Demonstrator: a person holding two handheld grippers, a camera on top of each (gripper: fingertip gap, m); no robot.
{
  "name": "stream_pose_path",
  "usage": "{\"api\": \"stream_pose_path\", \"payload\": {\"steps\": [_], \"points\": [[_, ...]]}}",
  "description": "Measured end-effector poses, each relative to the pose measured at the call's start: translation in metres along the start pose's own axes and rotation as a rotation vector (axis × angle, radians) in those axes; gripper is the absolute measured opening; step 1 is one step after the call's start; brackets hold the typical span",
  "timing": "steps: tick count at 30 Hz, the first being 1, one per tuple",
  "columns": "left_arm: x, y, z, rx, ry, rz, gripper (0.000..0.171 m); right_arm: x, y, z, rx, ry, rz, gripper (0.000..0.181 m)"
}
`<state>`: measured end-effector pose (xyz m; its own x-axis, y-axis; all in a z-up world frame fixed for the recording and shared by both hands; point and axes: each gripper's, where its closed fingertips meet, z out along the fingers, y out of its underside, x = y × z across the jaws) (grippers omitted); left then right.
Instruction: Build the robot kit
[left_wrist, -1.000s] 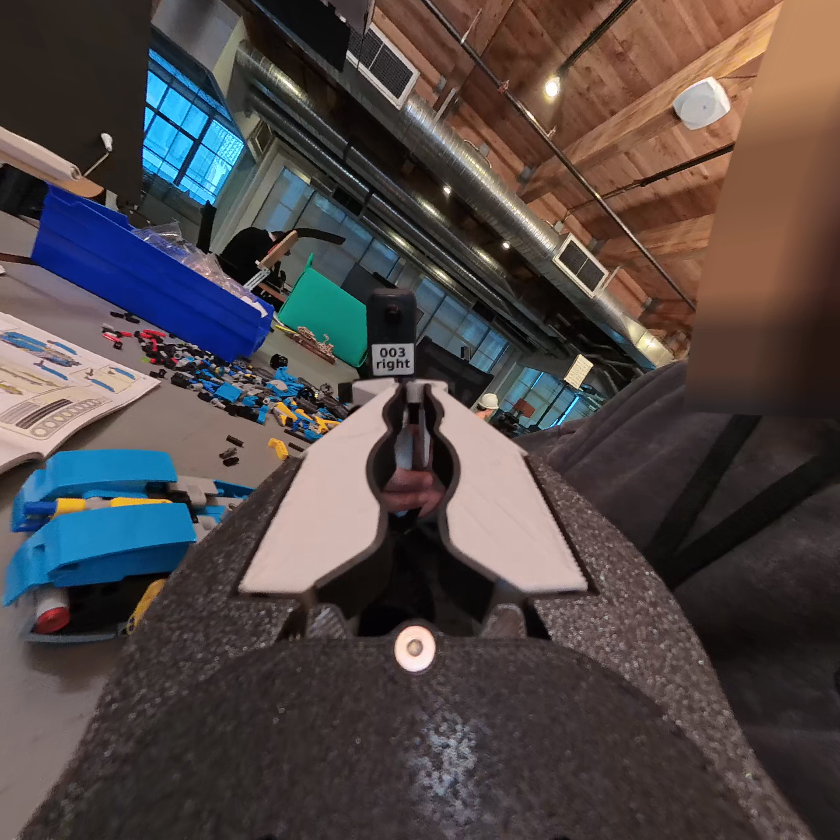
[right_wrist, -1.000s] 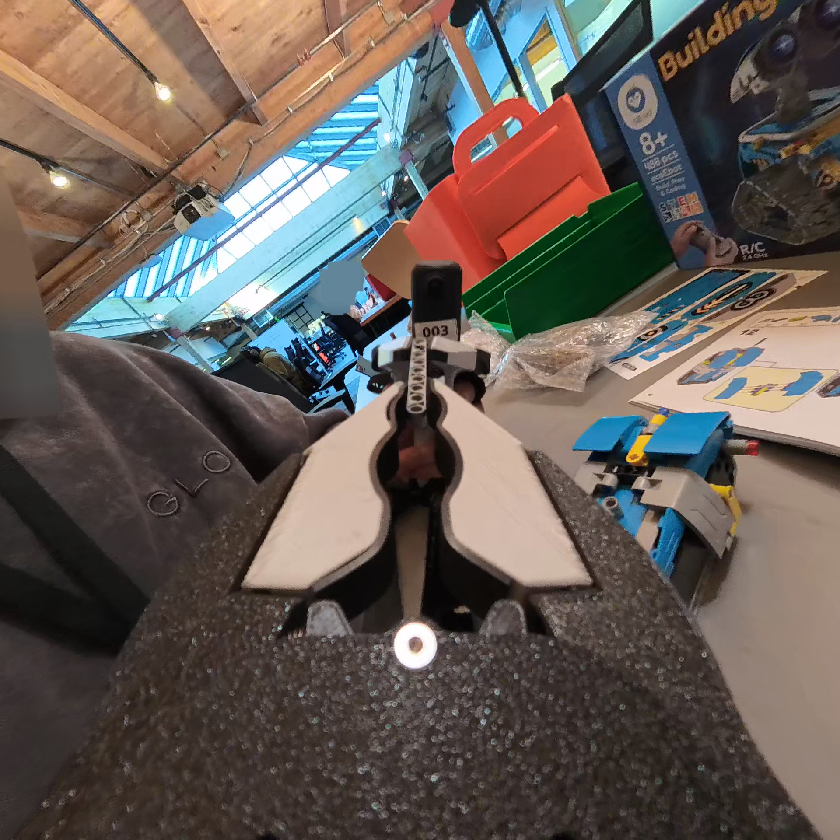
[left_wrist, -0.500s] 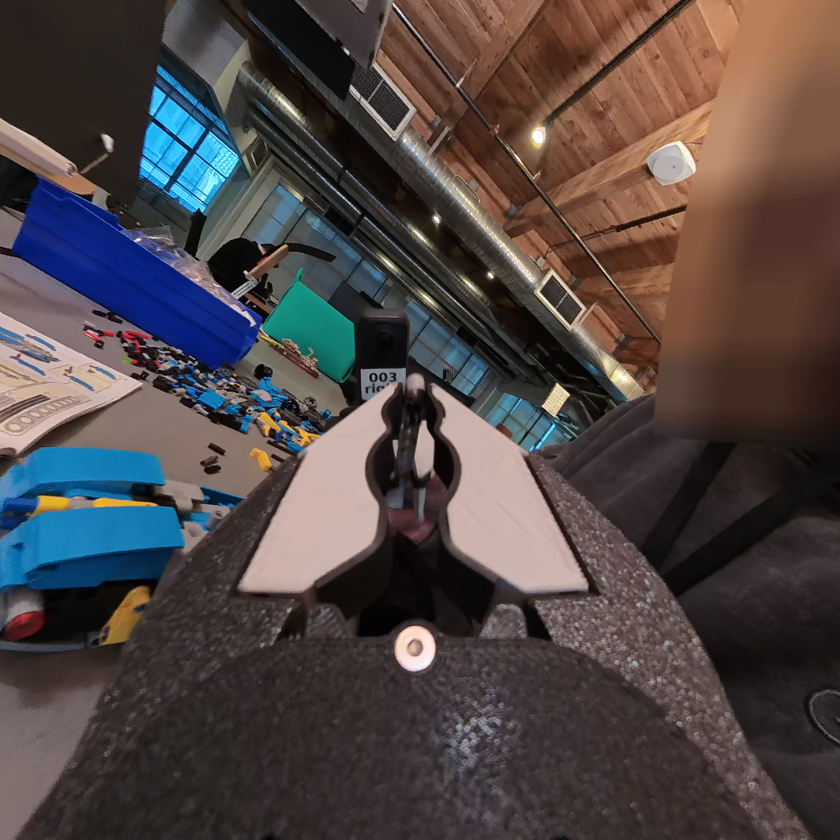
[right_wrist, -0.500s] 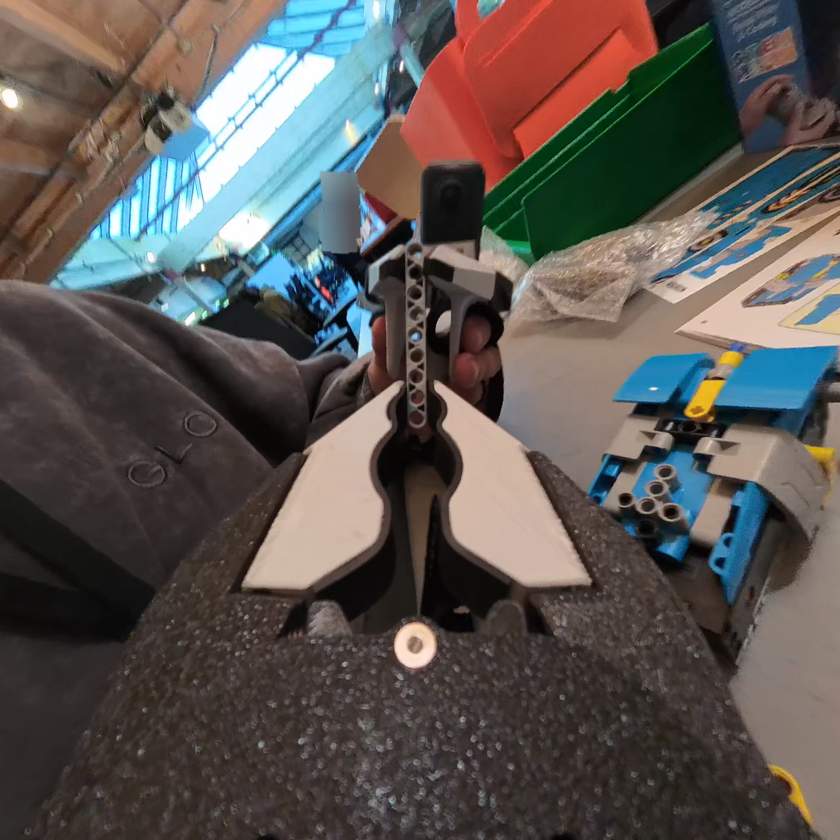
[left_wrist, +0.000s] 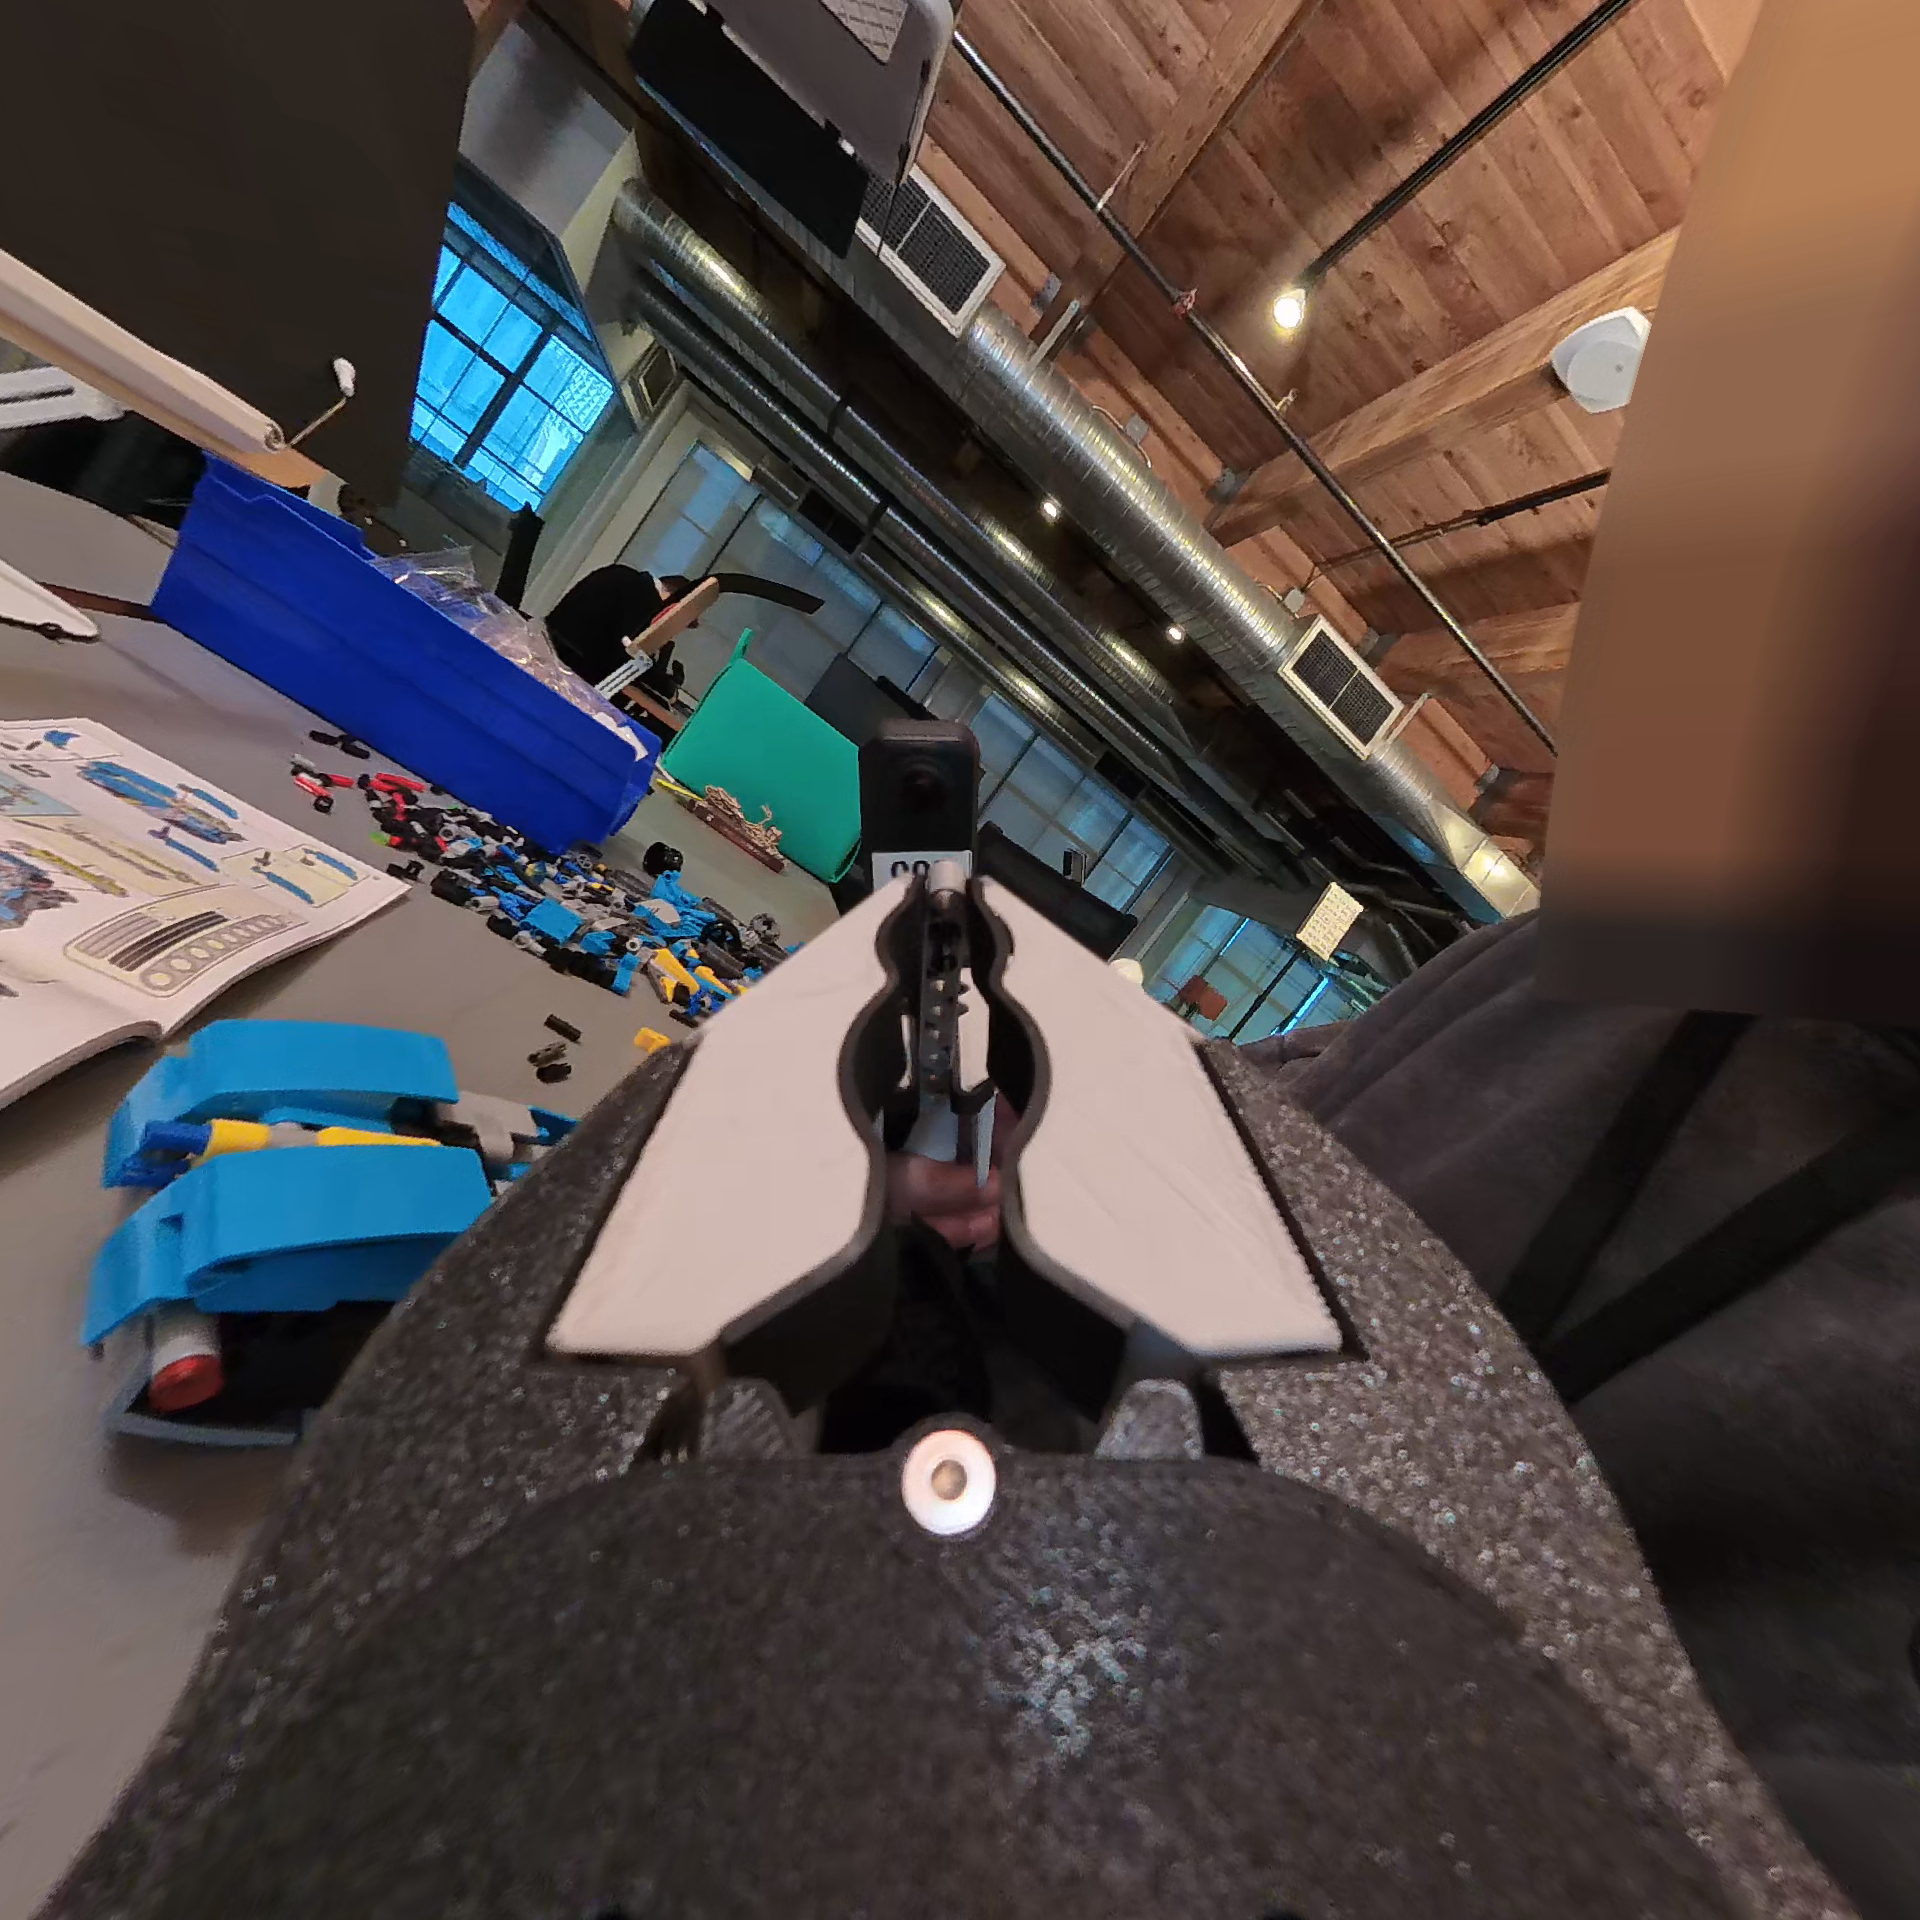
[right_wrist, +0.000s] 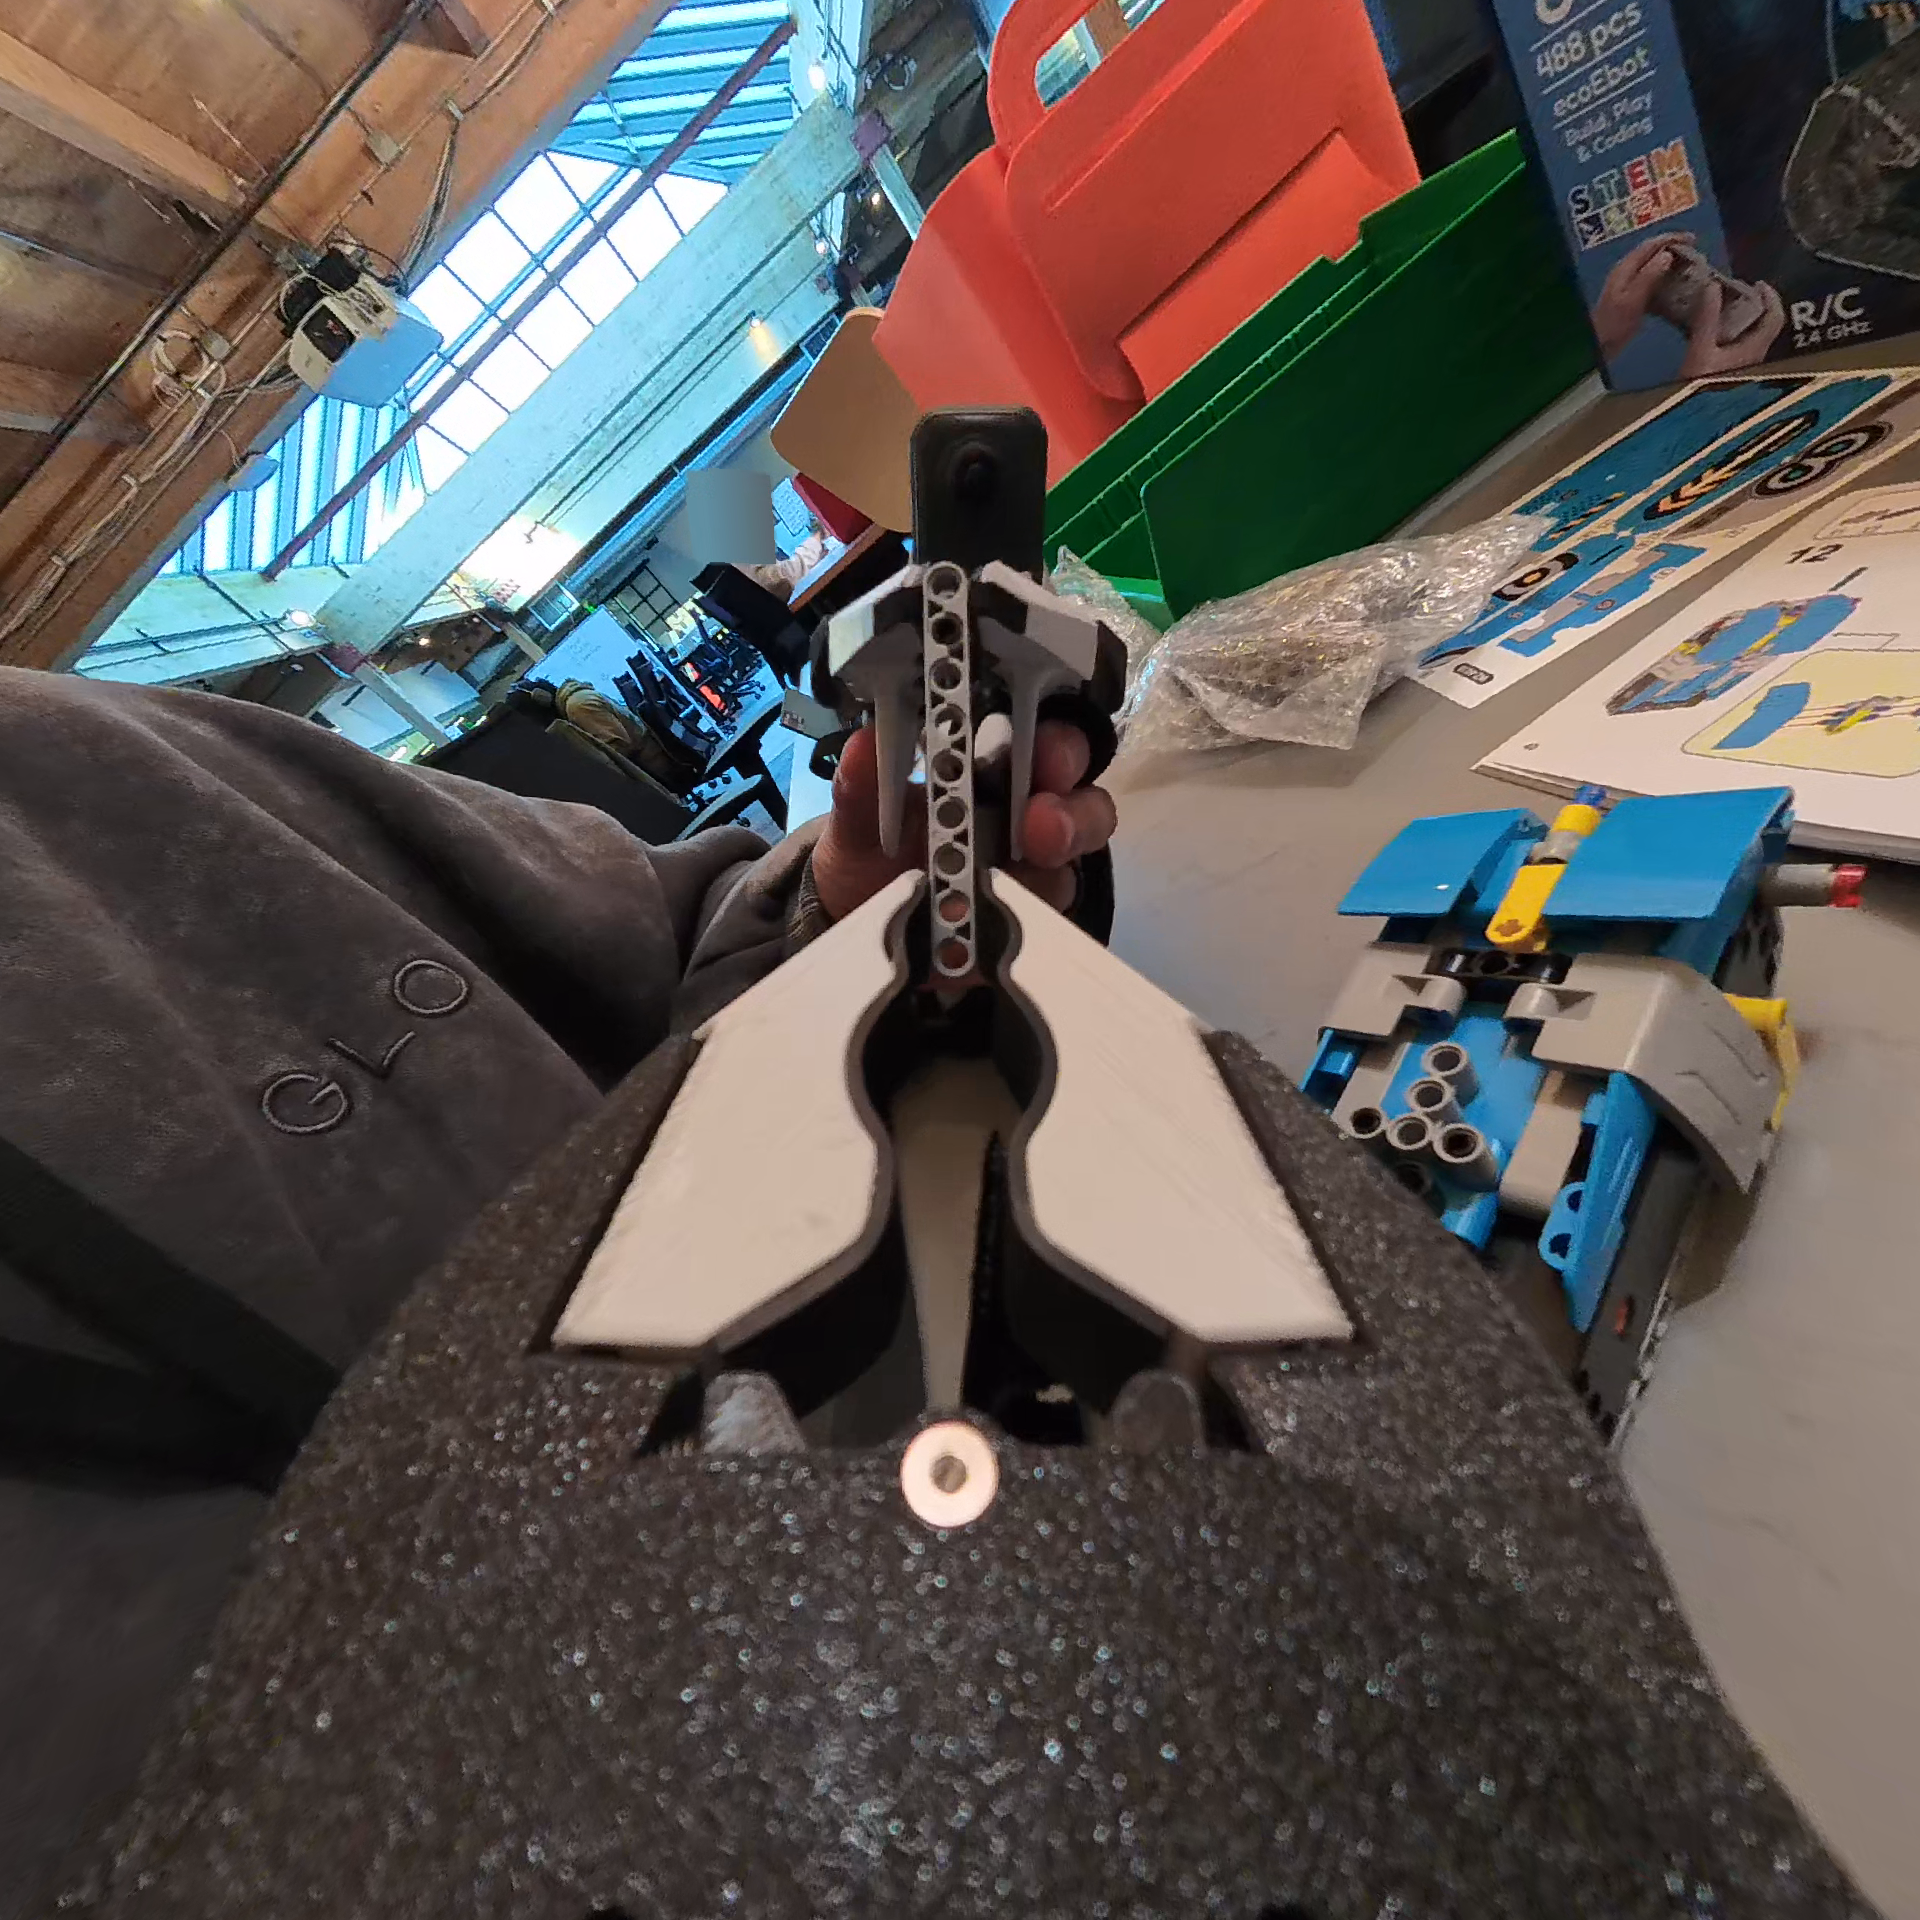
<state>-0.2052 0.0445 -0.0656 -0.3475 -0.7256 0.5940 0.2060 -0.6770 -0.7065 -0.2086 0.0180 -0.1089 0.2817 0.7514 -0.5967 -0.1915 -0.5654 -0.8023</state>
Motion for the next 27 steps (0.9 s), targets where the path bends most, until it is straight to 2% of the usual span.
{"api": "stream_pose_path", "payload": {"steps": [4, 5, 6, 7, 9, 12, 13, 15, 19, 23, 27], "points": [[0.002, 0.002, 0.000, -0.026, 0.004, 0.006, 0.006, 0.000, 0.002, 0.002, -0.009, 0.009, -0.024, 0.007], [0.004, 0.004, 0.000, -0.052, 0.011, 0.010, 0.006, -0.002, 0.001, 0.000, -0.010, 0.013, -0.046, 0.014], [0.006, 0.007, 0.001, -0.080, 0.016, 0.018, 0.007, -0.002, -0.005, -0.006, -0.008, 0.030, -0.087, 0.030], [0.008, 0.011, 0.001, -0.109, 0.016, 0.036, 0.007, 0.001, -0.012, -0.019, -0.020, 0.069, -0.155, 0.035], [0.011, 0.021, 0.003, -0.193, 0.009, 0.086, 0.006, 0.013, -0.026, -0.060, -0.079, 0.187, -0.306, 0.026], [0.015, 0.035, 0.008, -0.281, -0.007, 0.168, 0.007, 0.067, -0.020, -0.138, -0.386, 0.529, -0.471, 0.025], [0.014, 0.040, 0.009, -0.302, -0.014, 0.188, 0.007, 0.078, -0.011, -0.155, -0.491, 0.566, -0.474, 0.021], [0.011, 0.047, 0.010, -0.332, -0.037, 0.221, 0.006, 0.095, 0.005, -0.173, -0.612, 0.593, -0.452, 0.019], [0.009, 0.051, 0.010, -0.356, -0.055, 0.256, 0.007, 0.127, 0.019, -0.174, -0.649, 0.651, -0.405, 0.016], [0.009, 0.058, 0.011, -0.382, -0.056, 0.275, 0.007, 0.142, 0.038, -0.164, -0.781, 0.662, -0.413, 0.014], [0.010, 0.064, 0.013, -0.404, -0.053, 0.286, 0.007, 0.149, 0.039, -0.162, -0.876, 0.691, -0.444, 0.012]]}}
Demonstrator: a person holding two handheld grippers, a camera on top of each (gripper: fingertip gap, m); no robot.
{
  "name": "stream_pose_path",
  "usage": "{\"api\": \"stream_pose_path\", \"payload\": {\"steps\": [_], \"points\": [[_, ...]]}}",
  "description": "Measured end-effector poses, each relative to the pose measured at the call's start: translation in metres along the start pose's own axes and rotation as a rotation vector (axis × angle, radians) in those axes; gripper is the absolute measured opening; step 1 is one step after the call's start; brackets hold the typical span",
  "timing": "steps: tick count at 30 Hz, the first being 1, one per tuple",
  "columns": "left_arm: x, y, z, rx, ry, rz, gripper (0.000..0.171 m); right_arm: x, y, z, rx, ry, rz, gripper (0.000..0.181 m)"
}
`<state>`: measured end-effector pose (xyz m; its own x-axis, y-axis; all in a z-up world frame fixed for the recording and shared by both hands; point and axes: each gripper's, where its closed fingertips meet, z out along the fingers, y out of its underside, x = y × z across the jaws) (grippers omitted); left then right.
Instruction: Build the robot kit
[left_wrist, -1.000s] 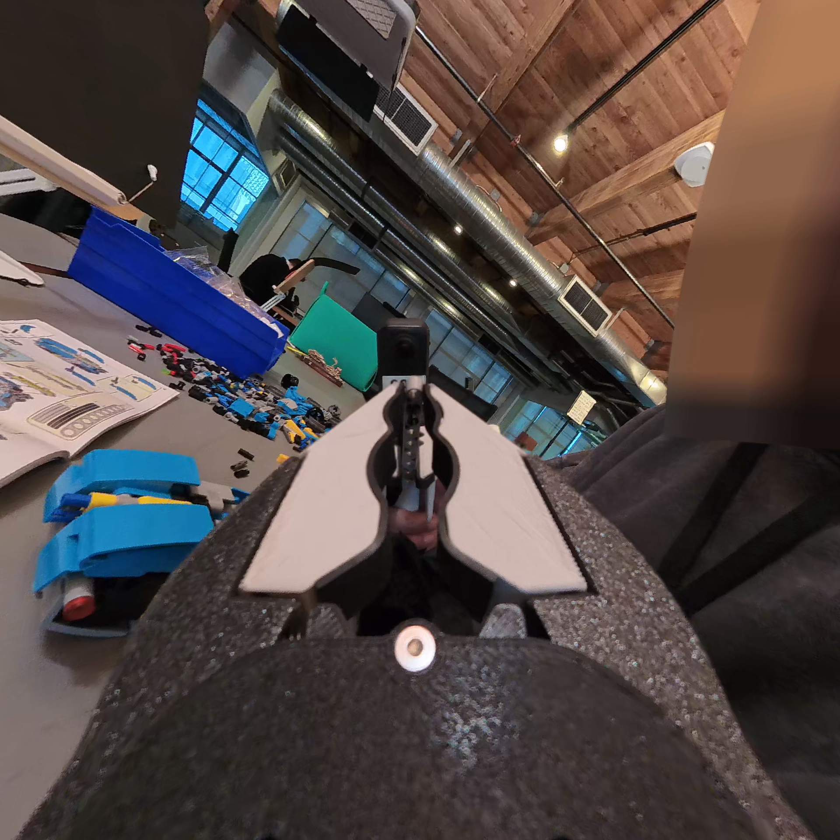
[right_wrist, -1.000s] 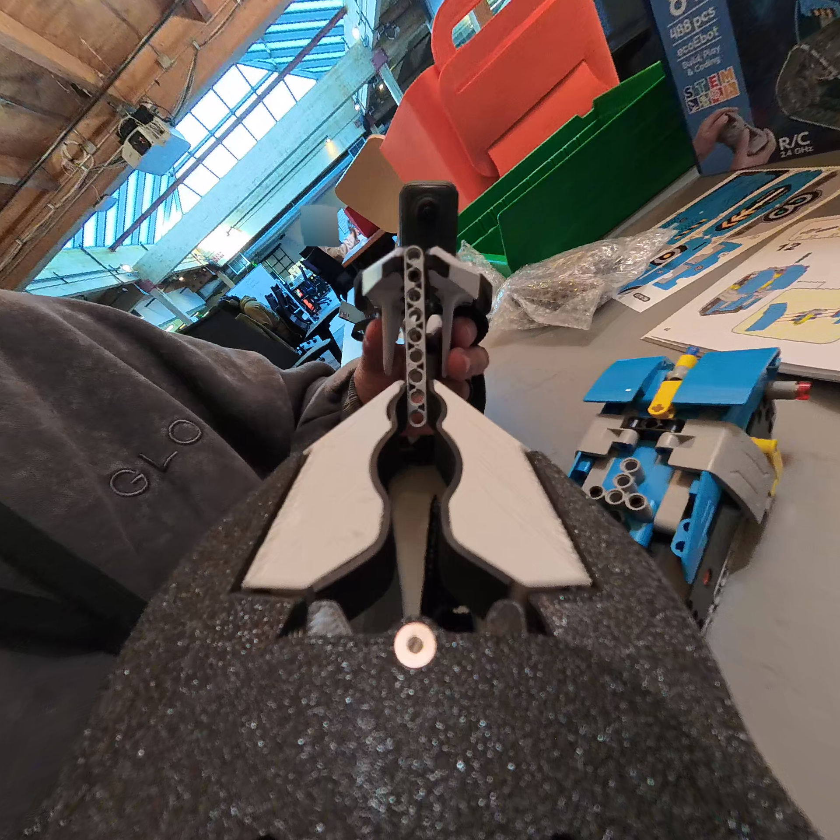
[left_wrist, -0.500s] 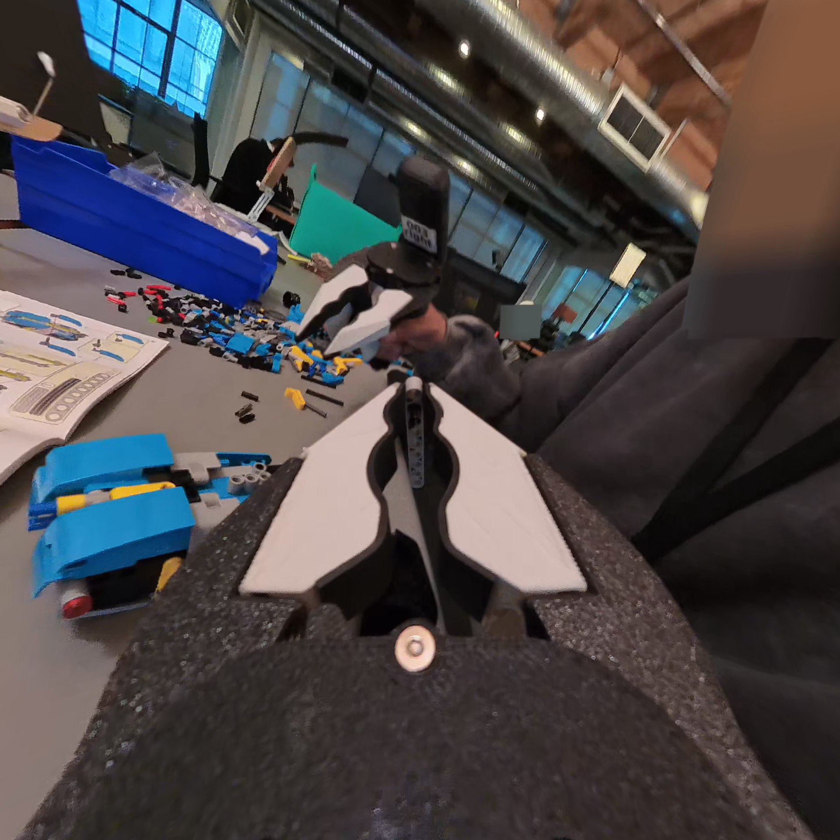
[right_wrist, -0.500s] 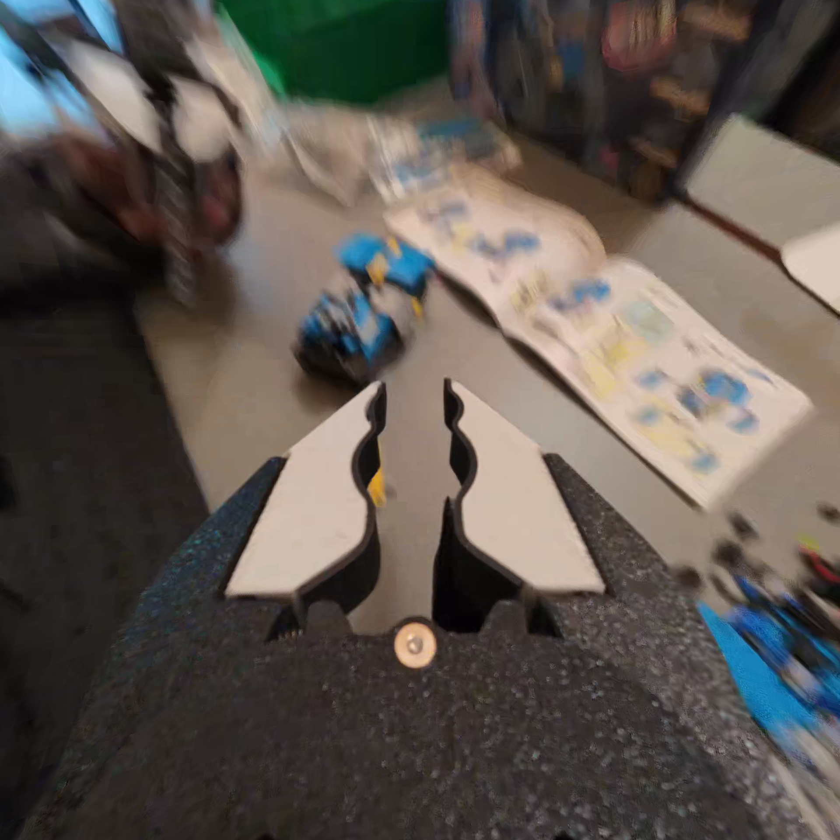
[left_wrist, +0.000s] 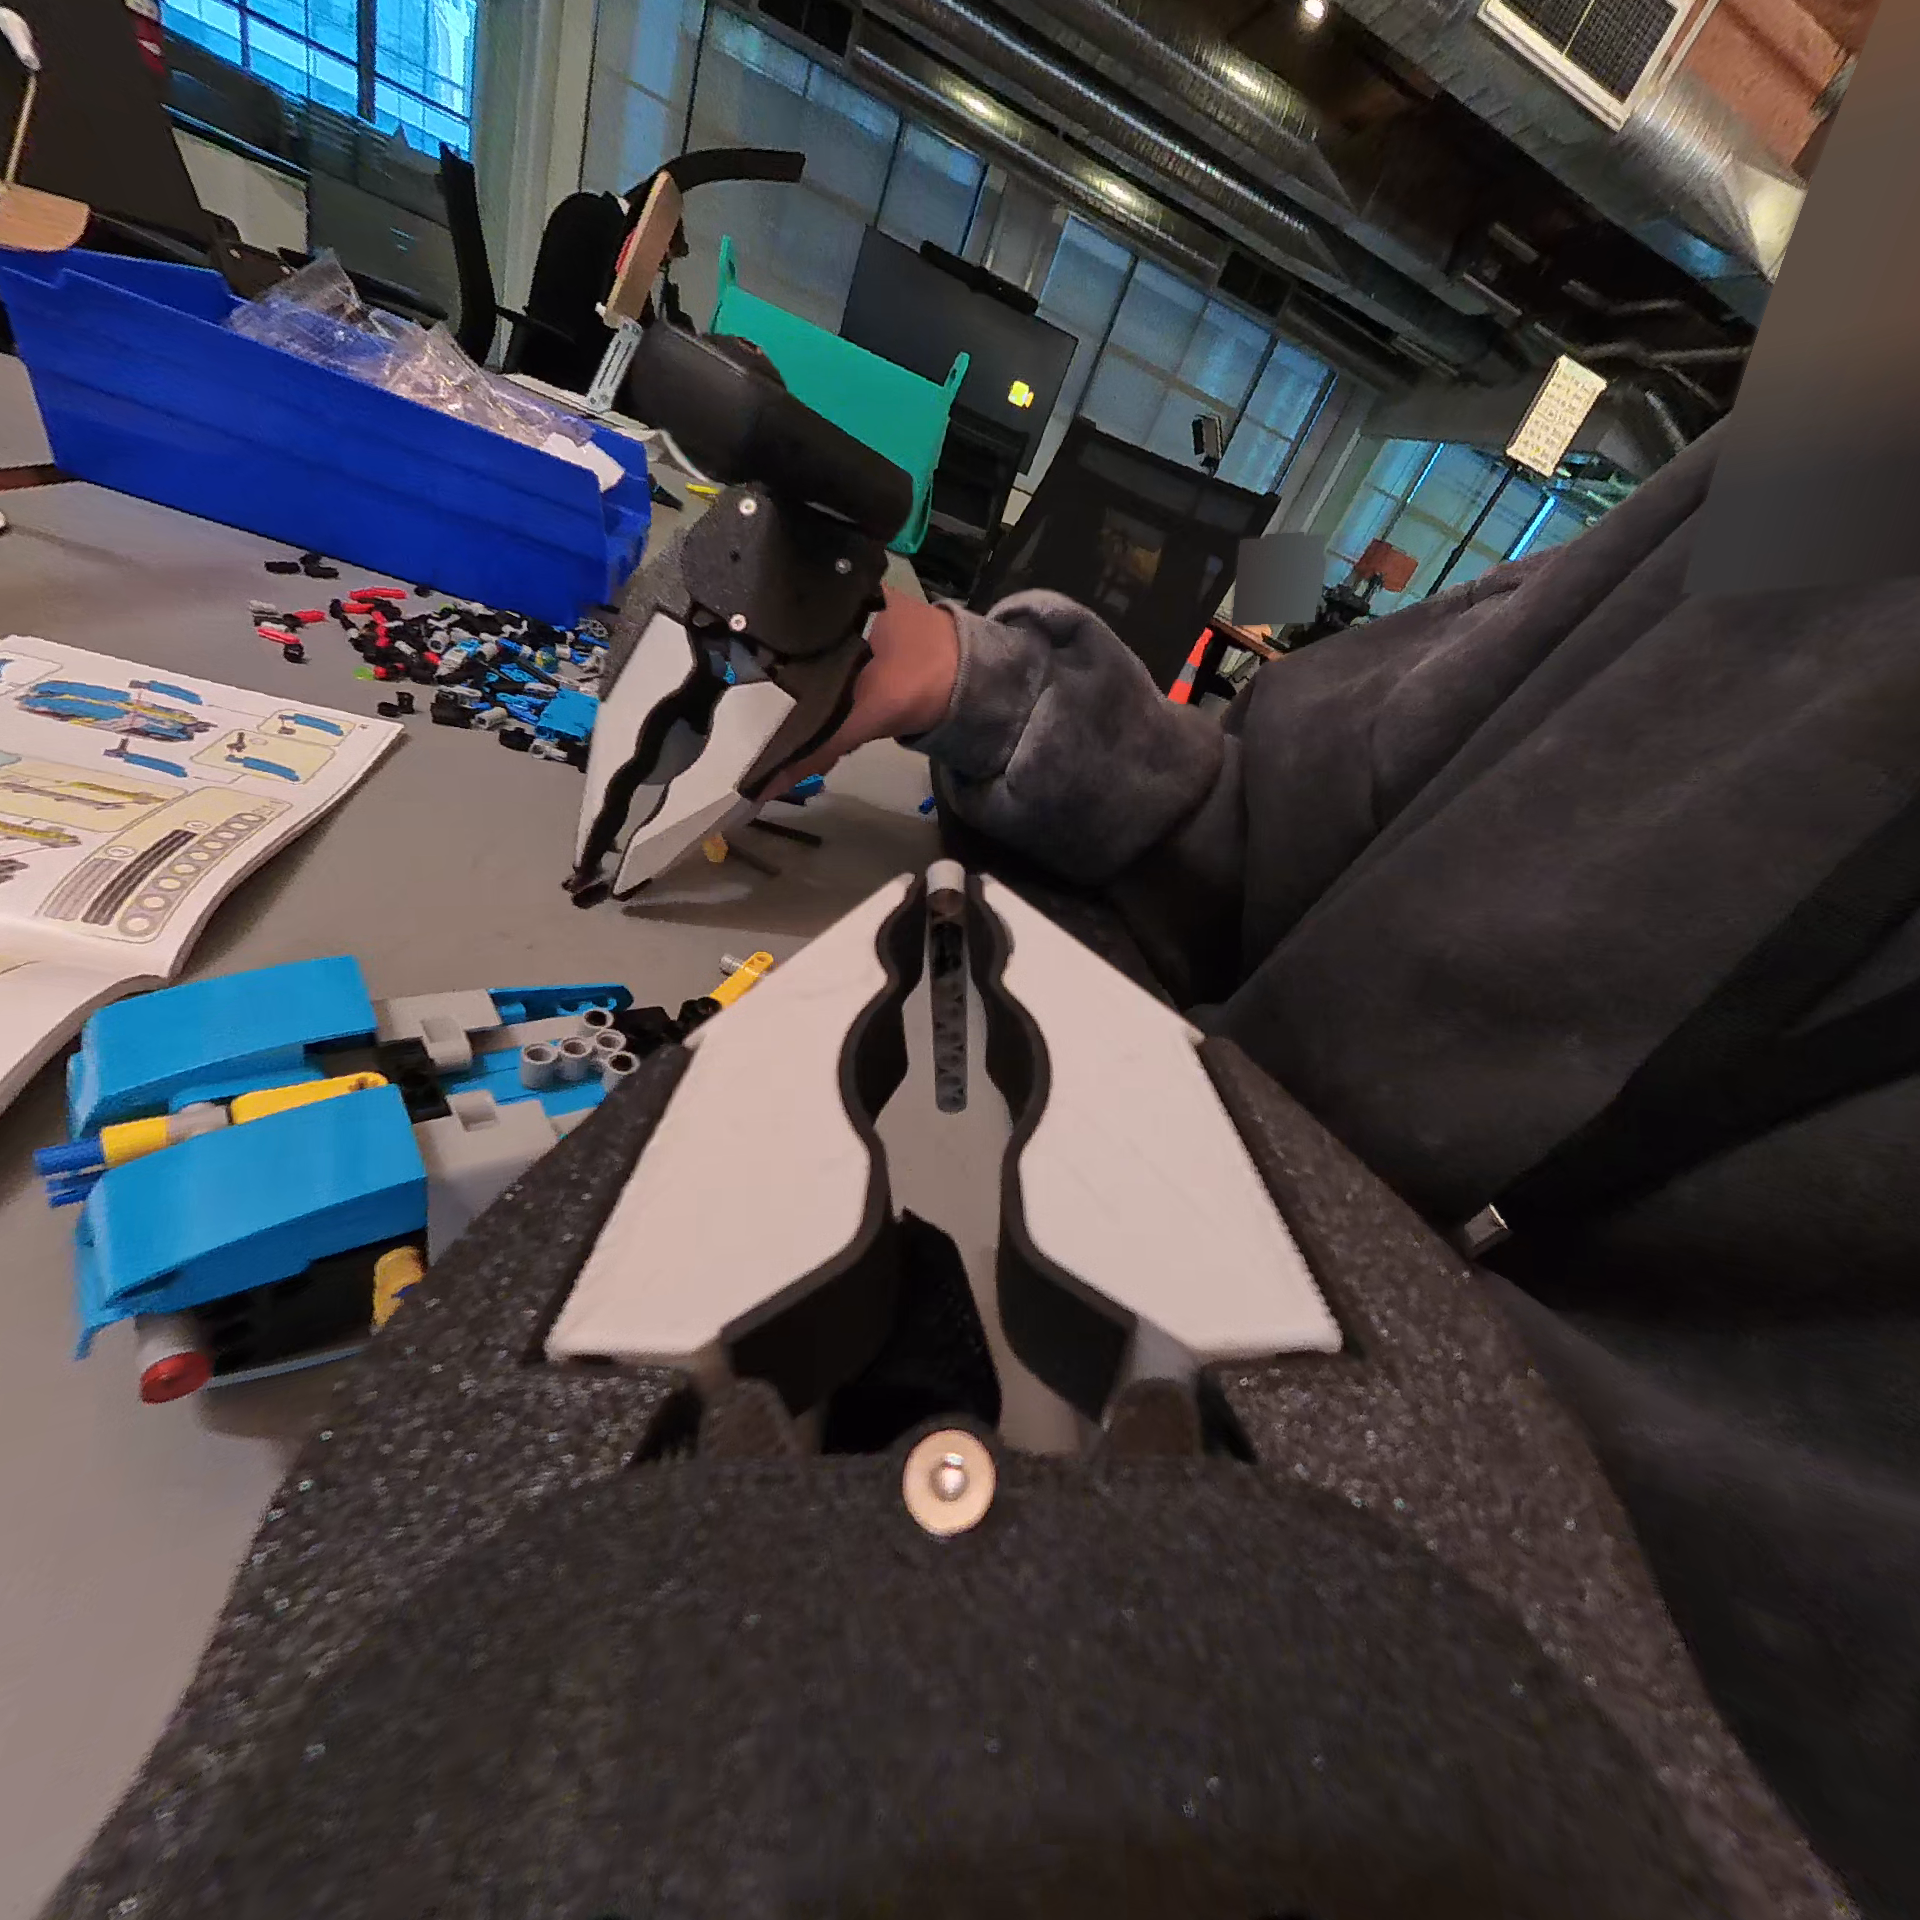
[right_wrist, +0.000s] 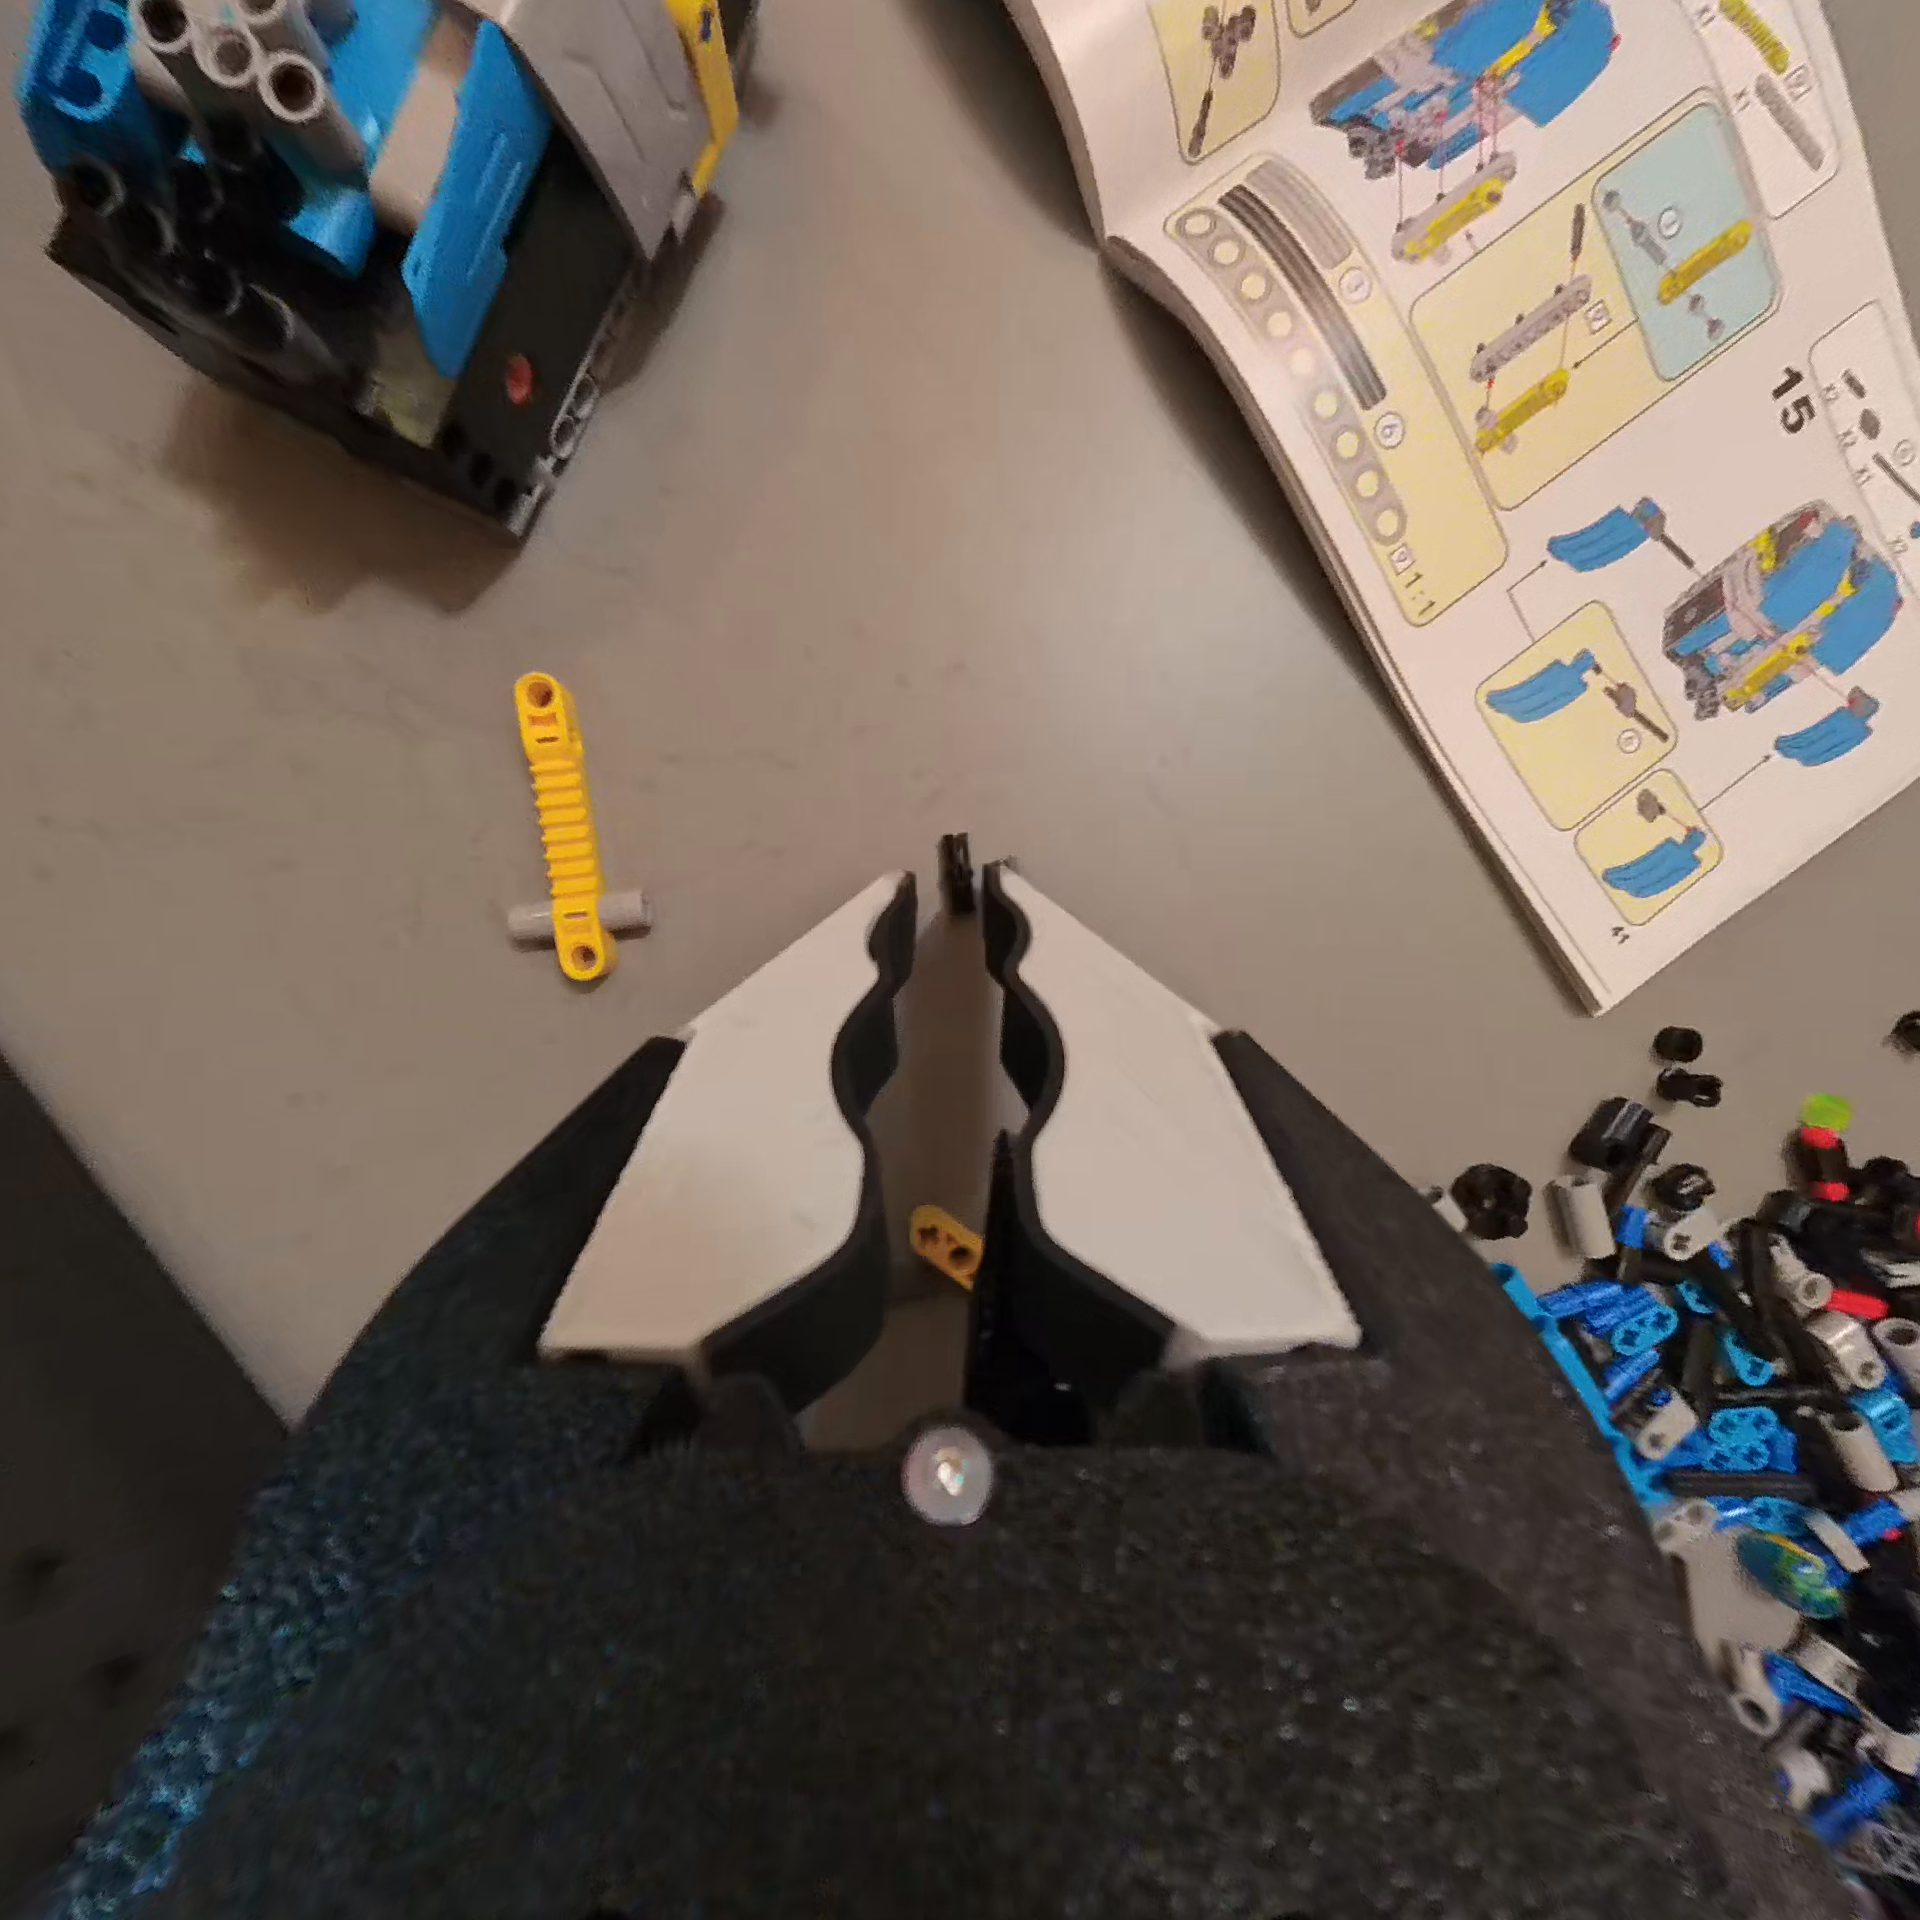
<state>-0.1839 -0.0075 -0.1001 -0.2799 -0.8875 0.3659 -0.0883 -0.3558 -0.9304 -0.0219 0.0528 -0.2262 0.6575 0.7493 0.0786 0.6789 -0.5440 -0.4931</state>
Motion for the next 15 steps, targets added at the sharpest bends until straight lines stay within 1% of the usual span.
{"api": "stream_pose_path", "payload": {"steps": [4, 6, 8, 10, 11, 12, 13, 14, 15], "points": [[0.001, 0.000, 0.000, -0.002, 0.003, 0.002, 0.007, 0.002, 0.006, 0.004, -0.080, -0.040, 0.003, 0.014], [0.000, 0.000, 0.000, -0.003, 0.004, -0.002, 0.007, -0.001, 0.005, 0.005, -0.092, -0.091, 0.009, 0.007], [-0.001, 0.000, 0.000, -0.001, -0.002, -0.001, 0.007, -0.001, 0.005, 0.005, -0.116, -0.132, 0.003, 0.005], [-0.004, -0.001, -0.001, 0.004, -0.027, 0.003, 0.007, -0.001, 0.004, 0.006, -0.130, -0.160, -0.013, 0.004], [-0.008, -0.002, -0.002, 0.008, -0.058, 0.008, 0.007, -0.001, 0.001, 0.006, -0.114, -0.158, -0.021, 0.004], [-0.014, -0.002, -0.003, 0.012, -0.095, 0.013, 0.007, -0.006, -0.011, 0.003, -0.043, -0.178, -0.026, 0.004], [-0.019, -0.003, -0.005, 0.015, -0.133, 0.021, 0.007, -0.021, -0.033, -0.007, 0.087, -0.244, -0.021, 0.004], [-0.024, -0.005, -0.007, 0.020, -0.172, 0.033, 0.007, -0.040, -0.061, -0.023, 0.255, -0.314, -0.028, 0.004], [-0.028, -0.006, -0.009, 0.025, -0.203, 0.046, 0.007, -0.053, -0.089, -0.041, 0.422, -0.350, -0.010, 0.004]]}}
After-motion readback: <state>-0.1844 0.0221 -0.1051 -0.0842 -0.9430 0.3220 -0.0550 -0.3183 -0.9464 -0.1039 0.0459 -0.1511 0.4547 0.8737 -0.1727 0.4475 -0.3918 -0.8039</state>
